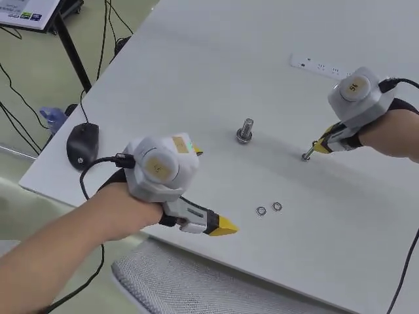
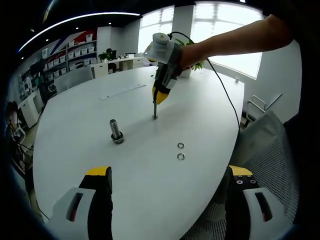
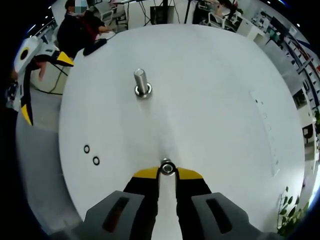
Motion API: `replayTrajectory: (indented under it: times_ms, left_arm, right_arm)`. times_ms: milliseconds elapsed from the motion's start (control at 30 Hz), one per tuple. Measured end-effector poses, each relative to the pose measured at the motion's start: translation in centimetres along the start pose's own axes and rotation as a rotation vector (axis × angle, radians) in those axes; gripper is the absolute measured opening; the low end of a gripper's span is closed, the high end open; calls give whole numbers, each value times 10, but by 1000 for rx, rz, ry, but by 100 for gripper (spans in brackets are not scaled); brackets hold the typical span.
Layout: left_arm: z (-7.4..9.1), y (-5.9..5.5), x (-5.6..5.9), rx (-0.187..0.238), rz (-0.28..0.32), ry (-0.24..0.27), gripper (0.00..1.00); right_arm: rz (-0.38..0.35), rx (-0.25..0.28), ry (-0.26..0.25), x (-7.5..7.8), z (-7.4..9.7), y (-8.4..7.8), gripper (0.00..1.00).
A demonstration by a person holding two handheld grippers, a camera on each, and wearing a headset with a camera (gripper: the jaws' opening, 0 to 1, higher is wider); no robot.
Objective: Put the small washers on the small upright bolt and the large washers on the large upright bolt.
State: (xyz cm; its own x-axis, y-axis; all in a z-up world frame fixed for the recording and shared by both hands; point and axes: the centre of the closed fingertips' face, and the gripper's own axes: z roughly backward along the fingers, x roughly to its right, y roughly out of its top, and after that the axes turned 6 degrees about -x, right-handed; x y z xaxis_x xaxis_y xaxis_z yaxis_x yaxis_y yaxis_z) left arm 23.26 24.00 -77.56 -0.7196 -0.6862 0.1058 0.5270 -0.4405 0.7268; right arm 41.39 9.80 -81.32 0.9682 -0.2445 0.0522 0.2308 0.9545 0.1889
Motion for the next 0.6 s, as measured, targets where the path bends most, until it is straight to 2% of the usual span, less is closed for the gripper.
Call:
replayTrajectory:
  times_ms: [500, 600]
  left_arm:
    - [1, 0, -5, 9, 8, 6, 94]
    - [1, -1, -5, 9, 9, 6, 95]
  right_arm:
    - [13, -25, -1, -2, -5, -2, 12]
    - [16, -27, 1, 3, -9, -1, 12]
